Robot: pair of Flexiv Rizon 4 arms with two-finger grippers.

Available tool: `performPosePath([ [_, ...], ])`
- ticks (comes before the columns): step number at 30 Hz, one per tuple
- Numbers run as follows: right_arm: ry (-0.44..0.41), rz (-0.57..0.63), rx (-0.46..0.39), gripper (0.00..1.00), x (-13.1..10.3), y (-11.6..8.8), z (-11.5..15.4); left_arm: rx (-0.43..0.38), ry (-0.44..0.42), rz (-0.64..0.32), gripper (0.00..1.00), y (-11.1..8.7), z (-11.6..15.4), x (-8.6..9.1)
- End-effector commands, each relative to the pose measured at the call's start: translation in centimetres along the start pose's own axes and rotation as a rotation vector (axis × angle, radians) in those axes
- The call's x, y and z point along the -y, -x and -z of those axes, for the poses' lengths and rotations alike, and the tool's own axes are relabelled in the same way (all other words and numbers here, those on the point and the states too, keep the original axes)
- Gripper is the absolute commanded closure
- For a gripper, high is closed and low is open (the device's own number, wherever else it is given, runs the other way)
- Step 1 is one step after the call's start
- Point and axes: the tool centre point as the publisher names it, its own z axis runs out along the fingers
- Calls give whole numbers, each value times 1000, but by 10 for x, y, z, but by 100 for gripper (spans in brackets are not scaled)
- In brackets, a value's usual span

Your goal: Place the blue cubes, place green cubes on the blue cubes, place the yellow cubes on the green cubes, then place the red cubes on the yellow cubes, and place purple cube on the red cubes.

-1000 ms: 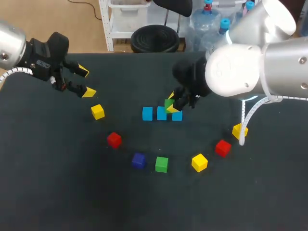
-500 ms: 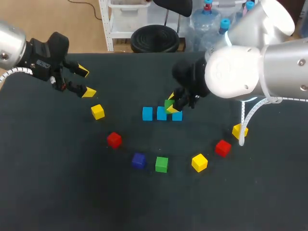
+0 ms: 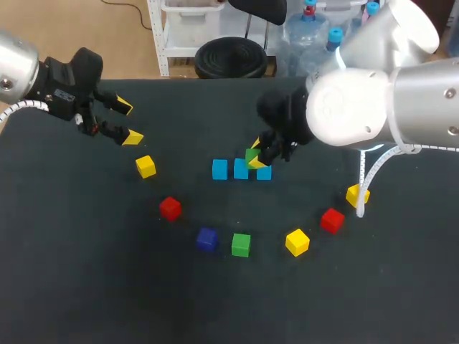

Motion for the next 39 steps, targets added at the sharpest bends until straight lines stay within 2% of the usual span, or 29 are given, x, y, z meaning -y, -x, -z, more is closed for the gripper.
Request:
performPosePath([
  [1, 4, -2, 1, 100, 2, 0, -2, 7, 1, -3, 0, -2, 0, 0],
  [20, 11, -4, 3, 95, 2, 1, -4, 7, 1, -3, 0, -2, 0, 0],
  [29, 13, -4, 4, 82, 2, 0, -4, 7, 1, -3, 0, -2, 0, 0],
  [34, 12, -8, 5, 80, 3, 0, -4, 7, 1, -3, 0, -2, 0, 0],
  [39, 12, -10, 5, 71, 3, 0, -4, 7, 1, -3, 0, -2, 0, 0],
])
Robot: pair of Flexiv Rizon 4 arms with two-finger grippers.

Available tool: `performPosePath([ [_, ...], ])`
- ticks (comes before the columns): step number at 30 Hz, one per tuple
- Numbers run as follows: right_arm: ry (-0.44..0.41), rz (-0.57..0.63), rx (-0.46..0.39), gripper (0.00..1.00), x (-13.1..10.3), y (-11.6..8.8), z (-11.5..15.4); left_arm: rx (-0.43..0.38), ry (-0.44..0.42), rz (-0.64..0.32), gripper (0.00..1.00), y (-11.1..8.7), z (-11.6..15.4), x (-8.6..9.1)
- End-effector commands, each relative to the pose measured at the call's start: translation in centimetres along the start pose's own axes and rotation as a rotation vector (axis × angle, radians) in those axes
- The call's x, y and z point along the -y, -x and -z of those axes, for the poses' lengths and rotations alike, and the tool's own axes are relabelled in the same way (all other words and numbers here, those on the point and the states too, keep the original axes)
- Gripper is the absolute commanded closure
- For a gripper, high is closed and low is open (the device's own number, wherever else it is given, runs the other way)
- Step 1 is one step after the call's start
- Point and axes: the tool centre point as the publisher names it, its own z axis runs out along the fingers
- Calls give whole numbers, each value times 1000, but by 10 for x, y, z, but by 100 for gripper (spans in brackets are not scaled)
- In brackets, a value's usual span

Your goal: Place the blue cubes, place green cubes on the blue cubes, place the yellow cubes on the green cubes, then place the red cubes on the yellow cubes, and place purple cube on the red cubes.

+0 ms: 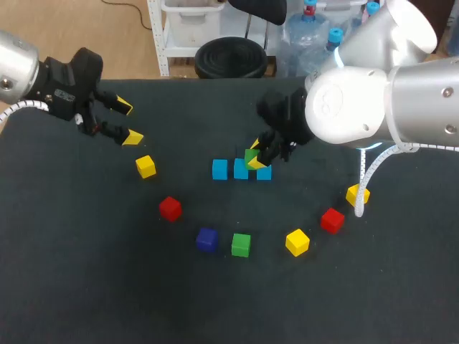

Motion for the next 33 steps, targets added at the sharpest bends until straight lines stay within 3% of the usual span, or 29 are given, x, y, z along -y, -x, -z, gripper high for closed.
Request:
performPosePath([
  [1, 2, -1, 2, 70, 1, 0, -1, 7, 1, -3, 0, -2, 0, 0],
  [19, 7, -2, 2, 58, 2, 0, -2, 7, 1, -3, 0, -2, 0, 0],
  [28, 8, -2, 3, 56, 2, 1, -2, 7, 1, -3, 0, -2, 0, 0],
  [32, 2, 2, 5, 51, 3, 3, 2, 7, 1, -3, 0, -2, 0, 0],
  [33, 0, 4, 8, 41, 4, 5, 3, 7, 1, -3, 0, -2, 0, 0],
])
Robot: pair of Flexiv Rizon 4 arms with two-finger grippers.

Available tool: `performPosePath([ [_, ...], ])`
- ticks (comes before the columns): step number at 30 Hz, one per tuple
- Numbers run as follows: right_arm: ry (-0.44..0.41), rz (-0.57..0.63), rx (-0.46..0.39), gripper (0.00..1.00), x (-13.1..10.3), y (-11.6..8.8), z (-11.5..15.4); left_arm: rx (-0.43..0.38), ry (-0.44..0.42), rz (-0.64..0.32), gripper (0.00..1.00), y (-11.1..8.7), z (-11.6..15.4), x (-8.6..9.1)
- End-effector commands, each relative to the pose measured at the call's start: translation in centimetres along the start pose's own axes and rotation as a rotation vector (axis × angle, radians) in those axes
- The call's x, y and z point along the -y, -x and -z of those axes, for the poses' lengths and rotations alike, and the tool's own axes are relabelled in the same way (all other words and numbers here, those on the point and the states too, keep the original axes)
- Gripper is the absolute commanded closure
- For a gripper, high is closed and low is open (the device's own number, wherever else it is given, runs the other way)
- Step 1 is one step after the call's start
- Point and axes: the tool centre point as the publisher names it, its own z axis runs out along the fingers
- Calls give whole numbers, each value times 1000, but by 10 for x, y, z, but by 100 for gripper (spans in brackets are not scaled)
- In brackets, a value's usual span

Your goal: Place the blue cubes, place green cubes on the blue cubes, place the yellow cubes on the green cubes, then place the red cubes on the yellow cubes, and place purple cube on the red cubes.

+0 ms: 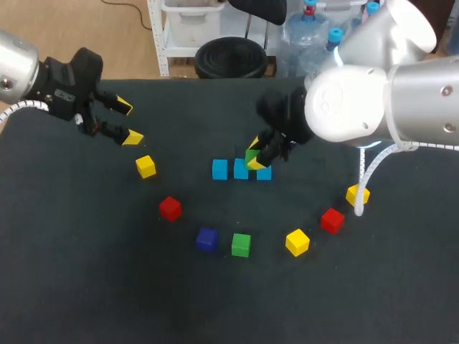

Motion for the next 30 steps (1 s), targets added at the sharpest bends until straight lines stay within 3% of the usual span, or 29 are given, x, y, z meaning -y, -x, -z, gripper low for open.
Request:
performPosePath([
  [1, -3, 6, 7, 18, 2, 4, 5, 7, 1, -3, 0, -2, 0, 0],
  [2, -6, 10, 12, 0, 2, 5, 8, 7, 1, -3, 0, -2, 0, 0],
  [12, -7, -21, 95, 0, 5, 6, 53, 7, 1, -3, 0, -2, 0, 0],
  [19, 8, -75, 196, 0, 11, -23, 94, 7, 1, -3, 0, -2, 0, 0],
  [30, -16, -30, 229, 0, 11, -64, 134, 7, 1, -3, 0, -2, 0, 0],
])
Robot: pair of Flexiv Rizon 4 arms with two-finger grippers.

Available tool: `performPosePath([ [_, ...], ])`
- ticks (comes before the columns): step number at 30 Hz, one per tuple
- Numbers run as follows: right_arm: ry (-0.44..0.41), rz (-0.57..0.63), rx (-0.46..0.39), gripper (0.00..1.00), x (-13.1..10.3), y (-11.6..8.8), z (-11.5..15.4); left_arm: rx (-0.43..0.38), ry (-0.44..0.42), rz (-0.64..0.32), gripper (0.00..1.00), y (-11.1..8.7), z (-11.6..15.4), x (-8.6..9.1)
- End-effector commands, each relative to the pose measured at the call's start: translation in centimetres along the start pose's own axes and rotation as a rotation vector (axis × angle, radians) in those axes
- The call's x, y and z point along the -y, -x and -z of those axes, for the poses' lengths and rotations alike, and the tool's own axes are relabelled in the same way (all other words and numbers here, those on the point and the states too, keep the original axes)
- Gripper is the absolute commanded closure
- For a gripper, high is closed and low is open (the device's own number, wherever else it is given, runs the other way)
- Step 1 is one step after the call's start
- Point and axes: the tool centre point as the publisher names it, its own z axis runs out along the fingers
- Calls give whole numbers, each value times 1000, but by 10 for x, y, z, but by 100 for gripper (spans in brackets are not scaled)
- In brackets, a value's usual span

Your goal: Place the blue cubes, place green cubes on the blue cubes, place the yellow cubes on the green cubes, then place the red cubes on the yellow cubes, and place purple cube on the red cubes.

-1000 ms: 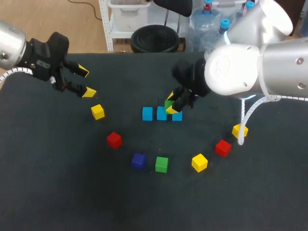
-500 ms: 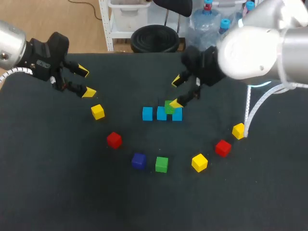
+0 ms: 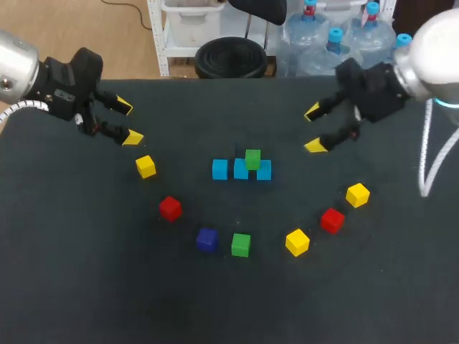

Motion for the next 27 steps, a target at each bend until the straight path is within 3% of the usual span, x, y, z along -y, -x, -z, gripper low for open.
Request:
performPosePath([
  [1, -11, 9, 42, 0, -6, -12, 24, 7, 1, -3, 0, -2, 0, 0],
  [13, -82, -47, 110, 0, 2, -43, 59, 7, 1, -3, 0, -2, 0, 0],
  [27, -86, -59, 140, 0, 0, -48, 65, 7, 1, -3, 0, -2, 0, 0],
])
